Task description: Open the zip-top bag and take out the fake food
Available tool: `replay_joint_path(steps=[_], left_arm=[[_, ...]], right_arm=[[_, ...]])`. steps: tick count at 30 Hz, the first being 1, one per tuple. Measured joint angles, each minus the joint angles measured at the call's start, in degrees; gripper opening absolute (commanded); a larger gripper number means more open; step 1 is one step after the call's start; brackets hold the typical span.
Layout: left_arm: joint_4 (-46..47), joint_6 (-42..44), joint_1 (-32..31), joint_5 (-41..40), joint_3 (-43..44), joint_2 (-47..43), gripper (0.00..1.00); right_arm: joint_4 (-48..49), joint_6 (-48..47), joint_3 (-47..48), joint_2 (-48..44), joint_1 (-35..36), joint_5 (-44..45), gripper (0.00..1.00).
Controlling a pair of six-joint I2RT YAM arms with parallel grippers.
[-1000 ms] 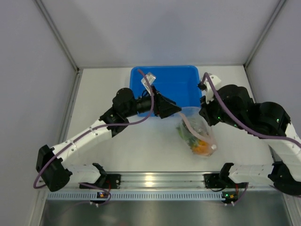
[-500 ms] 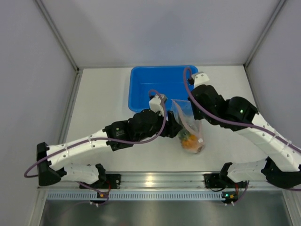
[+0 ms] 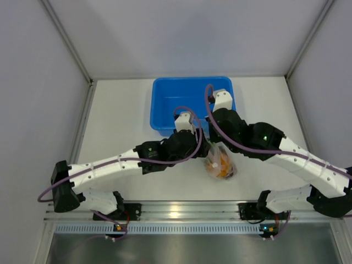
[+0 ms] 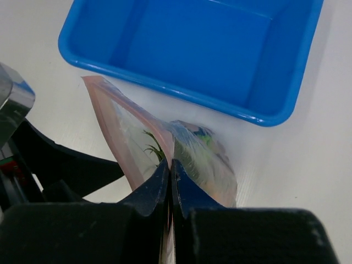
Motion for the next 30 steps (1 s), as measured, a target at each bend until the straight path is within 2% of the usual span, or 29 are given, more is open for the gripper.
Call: replay_joint_path(steps=[1,3,5,9,11,22,30], left_arm=[[0.04,-0.48,0.0,-0.2,0.0,0.37,0.62],[0.37,-1.7,0.0,-0.42,0.0,1.01,0.47],[0.55,-2.03,-0.02,-0.63,0.0,1.38,0.42],[0.98,-2.99,-0.02,-1.95,-1.14,1.44,0.12],[0.83,-3.32,0.0,-2.91,-2.69,0.72,0.01],[-6.67,-3.82,0.11,-7.48,-9.84,-13.27,0.0],[-7.37,-7.1,0.11,-7.17,-16.31,-24.22,0.0]], right_arm=[[1.25,0.07,-0.9,-0.2,0.2,-0.07,0.0],[3.37,0.17,-2.8,-0.79,0.52,-0.13,0.0],[4.37,0.2,-4.2,-1.44,0.66,0.15,0.0],[4.35,0.2,-5.29,-2.16,0.79,3.69,0.0],[4.02,0.24,-5.95,-2.78,0.79,6.05,0.0],[-5.2,2.91,-6.69,-3.26,0.76,14.78,0.0],[-7.87,5.99,-6.75,-2.91,1.86,10.75,0.0]])
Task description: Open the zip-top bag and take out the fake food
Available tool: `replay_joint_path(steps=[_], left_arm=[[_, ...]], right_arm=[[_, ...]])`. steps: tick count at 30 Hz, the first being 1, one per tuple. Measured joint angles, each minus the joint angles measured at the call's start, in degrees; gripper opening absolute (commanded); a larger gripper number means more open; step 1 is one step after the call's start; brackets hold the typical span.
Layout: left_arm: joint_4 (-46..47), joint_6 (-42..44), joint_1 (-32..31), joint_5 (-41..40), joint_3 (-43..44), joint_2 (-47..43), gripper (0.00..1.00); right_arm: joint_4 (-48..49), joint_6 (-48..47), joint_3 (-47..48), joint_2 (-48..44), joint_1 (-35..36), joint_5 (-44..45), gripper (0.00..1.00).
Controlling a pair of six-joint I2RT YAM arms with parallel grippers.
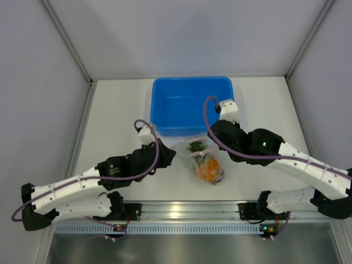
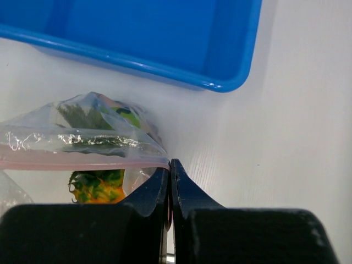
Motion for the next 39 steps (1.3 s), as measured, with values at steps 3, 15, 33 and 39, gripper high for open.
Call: replay_joint_path(steps=[3,15,33,39], left_arm=[[-2.16,0.13,0.09,0.55,0.26,-0.72,0.01],[-8.52,8.07,0.72,4.13,14.34,2.54,0.45],[-9.11,2.19,0.68,4.85,19.37,10.54,0.37],[-5.66,-1.46,0.0,3.06,12.98,9.64,0.43]], right_arm=[[1.03,-1.51,0.07,0.0,0.0,-3.5,0.0],[1.88,-2.4,10.88,8.46,4.57,-4.55,0.0],[6.69,5.84,12.02,15.85,14.03,8.46,0.0],[10.36,6.16,10.16,15.37,14.25,9.68,0.0]])
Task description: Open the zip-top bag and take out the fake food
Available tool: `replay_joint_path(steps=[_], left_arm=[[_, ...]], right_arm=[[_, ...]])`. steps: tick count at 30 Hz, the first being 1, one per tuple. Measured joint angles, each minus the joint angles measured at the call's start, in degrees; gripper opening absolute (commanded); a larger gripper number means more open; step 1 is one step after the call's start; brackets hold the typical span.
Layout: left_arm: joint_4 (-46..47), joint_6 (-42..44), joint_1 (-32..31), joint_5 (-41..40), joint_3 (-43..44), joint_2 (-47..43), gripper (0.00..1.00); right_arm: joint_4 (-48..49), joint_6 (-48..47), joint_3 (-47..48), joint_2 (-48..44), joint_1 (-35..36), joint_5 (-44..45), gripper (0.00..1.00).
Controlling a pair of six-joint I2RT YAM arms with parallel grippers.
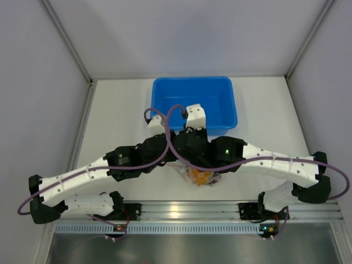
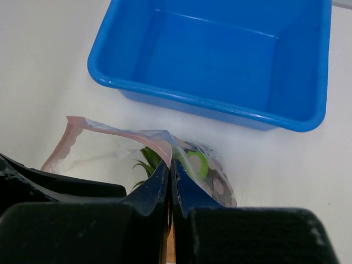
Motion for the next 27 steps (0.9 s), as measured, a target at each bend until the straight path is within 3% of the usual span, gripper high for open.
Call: replay_joint_path(steps=[8,14,27], left_arm=[[8.17,-2.45,-0.81,-3.78,-7.43,0.96,0.51],[11.13,-2.12,-0.81,-6.16,-7.5,6.43,0.64],[13.79,-2.12,-0.83,-6.93,-7.04,16.44,0.79]], right_arm=[[5.18,0.02,-1.7,-1.25,0.02,0.22,0.0],[8.44,0.98,-5.4,-3.67,0.07,-0.74,0.0],[7.04,5.22,-13.81,-13.75,0.07,0.44,0.0]])
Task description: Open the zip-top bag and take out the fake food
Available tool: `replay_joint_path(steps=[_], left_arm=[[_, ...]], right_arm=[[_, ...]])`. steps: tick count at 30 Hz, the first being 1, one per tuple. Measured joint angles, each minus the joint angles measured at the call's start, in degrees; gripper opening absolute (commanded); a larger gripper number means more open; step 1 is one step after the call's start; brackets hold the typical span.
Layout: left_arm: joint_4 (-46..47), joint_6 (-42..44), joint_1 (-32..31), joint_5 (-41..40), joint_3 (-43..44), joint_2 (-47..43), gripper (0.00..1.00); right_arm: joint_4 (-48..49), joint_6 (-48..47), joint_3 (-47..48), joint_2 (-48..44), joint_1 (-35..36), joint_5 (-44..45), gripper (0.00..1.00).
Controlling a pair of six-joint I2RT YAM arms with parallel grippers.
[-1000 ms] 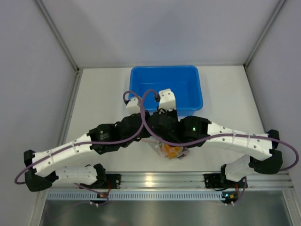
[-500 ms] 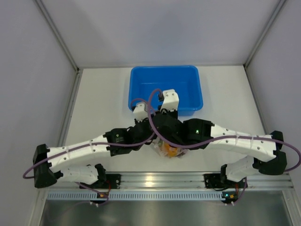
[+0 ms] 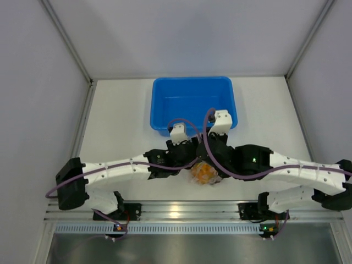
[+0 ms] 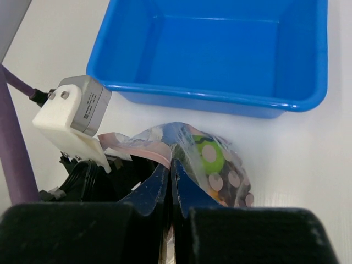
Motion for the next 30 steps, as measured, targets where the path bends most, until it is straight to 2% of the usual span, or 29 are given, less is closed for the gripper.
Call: replay_joint_path(steps=[7,10,15,17,18,20,21,23,24,30], left_arm=[[0.96,0.31,-0.31,1.31,2.62,6.47,0.84],[1.4,0.35,-0.35,1.29,3.32,8.07,0.81],[3.65,0.39,-0.35,1.33,3.63,10.54,0.64],[5.35,0.39,-0.35,1.57,3.5,11.34,0.62],[6.32,0.48,-0.33,1.73,3.37,11.67,0.55],[8.07,0.7,-0.33,1.84,3.28,12.31,0.49],[8.5,0.9,-0.33,1.92,3.28,12.55,0.35],[9.66,1.16,-0.28,2.14,3.28,13.07,0.18],[10.23,1.27,-0.31,2.21,3.28,13.22,0.01],[11.89,2.69,-0.31,3.15,3.23,12.76,0.0]], right_arm=[[-1.29,1.33,-6.1,-5.16,0.0,-0.57,0.0],[-0.92,1.29,-8.04,-7.13,0.0,-1.7,0.0],[-0.26,1.05,-10.47,-10.08,0.0,-3.41,0.0],[-0.11,1.01,-10.86,-10.84,0.0,-3.91,0.0],[-0.07,0.98,-10.95,-11.1,0.0,-4.2,0.0],[0.11,0.96,-11.37,-11.78,0.0,-4.42,0.0],[0.26,0.96,-11.58,-12.15,0.0,-4.52,0.0],[0.42,0.79,-12.04,-13.05,0.0,-4.66,0.0],[0.48,0.72,-12.33,-13.53,0.0,-4.63,0.0],[0.42,-0.61,-12.76,-14.78,-0.7,-4.72,0.0]])
